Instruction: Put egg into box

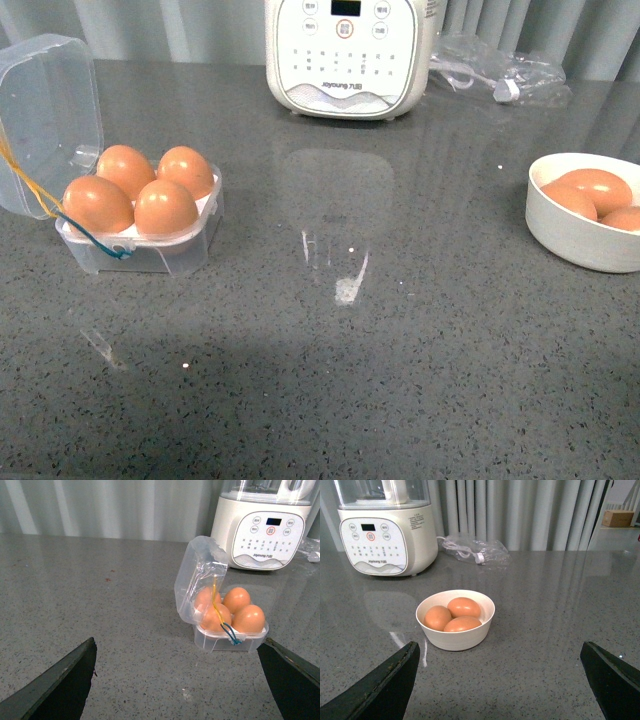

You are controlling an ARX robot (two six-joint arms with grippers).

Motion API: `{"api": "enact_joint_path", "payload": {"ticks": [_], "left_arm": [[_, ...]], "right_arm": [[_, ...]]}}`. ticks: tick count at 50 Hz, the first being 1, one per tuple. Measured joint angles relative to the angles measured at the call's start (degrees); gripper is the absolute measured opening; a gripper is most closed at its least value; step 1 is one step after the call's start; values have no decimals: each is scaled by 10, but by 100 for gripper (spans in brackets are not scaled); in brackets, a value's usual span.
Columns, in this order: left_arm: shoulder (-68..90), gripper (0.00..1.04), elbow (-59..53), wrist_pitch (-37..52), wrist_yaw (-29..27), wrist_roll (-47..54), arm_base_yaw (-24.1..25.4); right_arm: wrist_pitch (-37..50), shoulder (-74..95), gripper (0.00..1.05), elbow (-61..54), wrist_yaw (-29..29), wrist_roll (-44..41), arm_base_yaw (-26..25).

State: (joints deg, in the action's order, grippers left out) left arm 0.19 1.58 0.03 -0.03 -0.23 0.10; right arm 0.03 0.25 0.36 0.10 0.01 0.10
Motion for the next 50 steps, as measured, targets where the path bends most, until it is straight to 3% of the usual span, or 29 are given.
{"api": "enact_joint_path", "payload": {"ticks": [2,8,18,22,35,50], "left_arm": [[13,98,1,5,18,-25,3],[150,98,3,155,59,-113,28],[443,98,62,451,70,-112,92],[531,98,92,511,59,-96,105],[762,98,193,595,-27,56,110],[843,98,246,603,-71,144,78]], "right_arm": [[0,0,97,0,0,0,0],[0,0,97,0,0,0,0],[0,0,97,0,0,0,0],[0,0,97,0,0,0,0],[0,0,97,0,0,0,0],[0,0,97,0,0,0,0]]}}
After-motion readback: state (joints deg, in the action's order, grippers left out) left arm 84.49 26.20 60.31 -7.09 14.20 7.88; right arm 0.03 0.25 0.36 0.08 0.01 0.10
